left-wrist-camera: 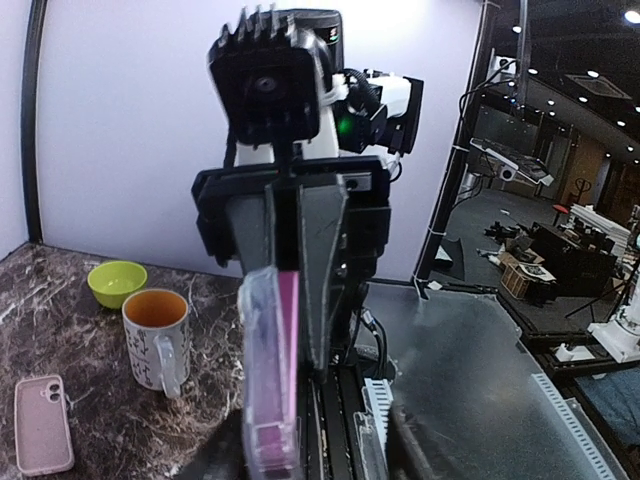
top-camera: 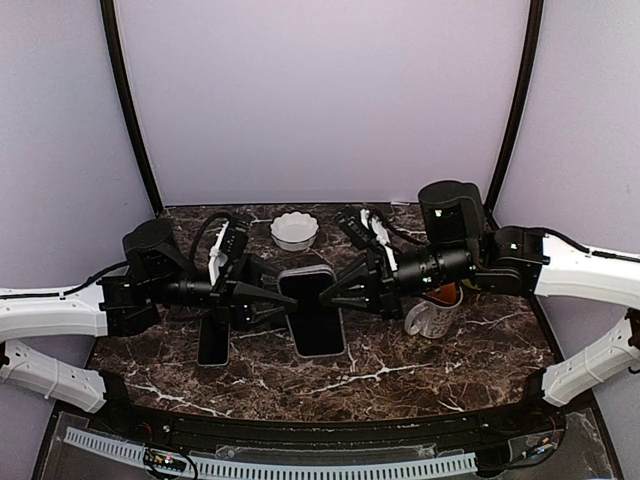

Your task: Put the phone into the phone case

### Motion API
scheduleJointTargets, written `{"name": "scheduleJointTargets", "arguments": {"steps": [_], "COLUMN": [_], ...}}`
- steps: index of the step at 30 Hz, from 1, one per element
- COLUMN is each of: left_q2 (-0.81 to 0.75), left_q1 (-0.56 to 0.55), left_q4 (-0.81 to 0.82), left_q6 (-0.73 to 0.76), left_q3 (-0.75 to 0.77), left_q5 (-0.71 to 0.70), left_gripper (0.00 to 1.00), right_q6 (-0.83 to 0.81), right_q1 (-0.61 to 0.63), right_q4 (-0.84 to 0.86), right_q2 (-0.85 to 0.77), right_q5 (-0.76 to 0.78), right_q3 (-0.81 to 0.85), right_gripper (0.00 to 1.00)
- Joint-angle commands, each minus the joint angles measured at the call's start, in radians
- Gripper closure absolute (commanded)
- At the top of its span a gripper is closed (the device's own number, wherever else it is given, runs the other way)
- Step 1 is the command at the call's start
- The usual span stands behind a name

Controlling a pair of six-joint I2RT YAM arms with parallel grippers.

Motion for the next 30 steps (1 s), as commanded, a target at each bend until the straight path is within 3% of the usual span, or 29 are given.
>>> {"name": "scheduleJointTargets", "arguments": {"steps": [1,3,4,7,8,9,10,12,14,17,21,22,23,26,30], "left_q2": [-0.017,-0.013,-0.012,-0.012,-0.013,-0.013,-0.013,-0.01,-0.009,-0.007,-0.006,-0.003,-0.002,0.006,-0.009], "left_q1": [-0.011,-0.011,-0.011,-0.012,-0.012,-0.012,-0.011,-0.011,-0.011,-0.011,-0.011,-0.011,-0.011,-0.012,-0.011], "left_q4": [0.094,0.101,0.101,0.095,0.095,0.097,0.096,0.079,0.081,0.098,0.112,0.114,0.114,0.106,0.129], "left_q6": [-0.009,-0.015,-0.018,-0.021,-0.021,-0.021,-0.019,-0.013,-0.012,-0.015,-0.022,-0.022,-0.023,-0.025,-0.031], "left_q3": [-0.018,-0.019,-0.017,-0.018,-0.02,-0.022,-0.023,-0.02,-0.018,-0.019,-0.022,-0.024,-0.025,-0.023,-0.036], "left_q5": [-0.03,-0.041,-0.047,-0.08,-0.084,-0.085,-0.085,-0.085,-0.08,-0.071,-0.063,-0.055,-0.053,-0.046,-0.053], "left_gripper": [0.5,0.68,0.91,1.0,1.0,1.0,1.0,1.0,1.0,1.0,1.0,1.0,1.0,1.0,1.0], "right_q6": [0.025,0.018,0.013,0.004,0.004,0.003,0.006,0.011,0.018,0.024,0.032,0.033,0.038,0.059,0.083], "right_q1": [-0.011,-0.011,-0.011,-0.011,-0.011,-0.011,-0.013,-0.013,-0.013,-0.013,-0.013,-0.013,-0.013,-0.013,-0.013], "right_q4": [0.112,0.104,0.098,0.072,0.058,0.044,0.035,0.04,0.05,0.045,0.038,0.039,0.044,0.083,0.122], "right_q2": [-0.026,-0.023,-0.02,-0.015,-0.011,-0.009,-0.006,0.0,0.013,0.035,0.054,0.055,0.055,0.052,0.045], "right_q5": [-0.033,-0.043,-0.047,-0.048,-0.042,-0.028,-0.014,-0.014,-0.03,-0.032,-0.029,-0.025,-0.024,-0.039,-0.041], "right_q3": [0.023,0.031,0.035,0.043,0.047,0.053,0.059,0.062,0.064,0.07,0.067,0.065,0.063,0.052,0.022], "right_gripper": [1.0,1.0,1.0,1.0,0.8,0.48,0.34,0.3,0.36,0.52,0.46,0.49,0.57,1.0,1.0]}}
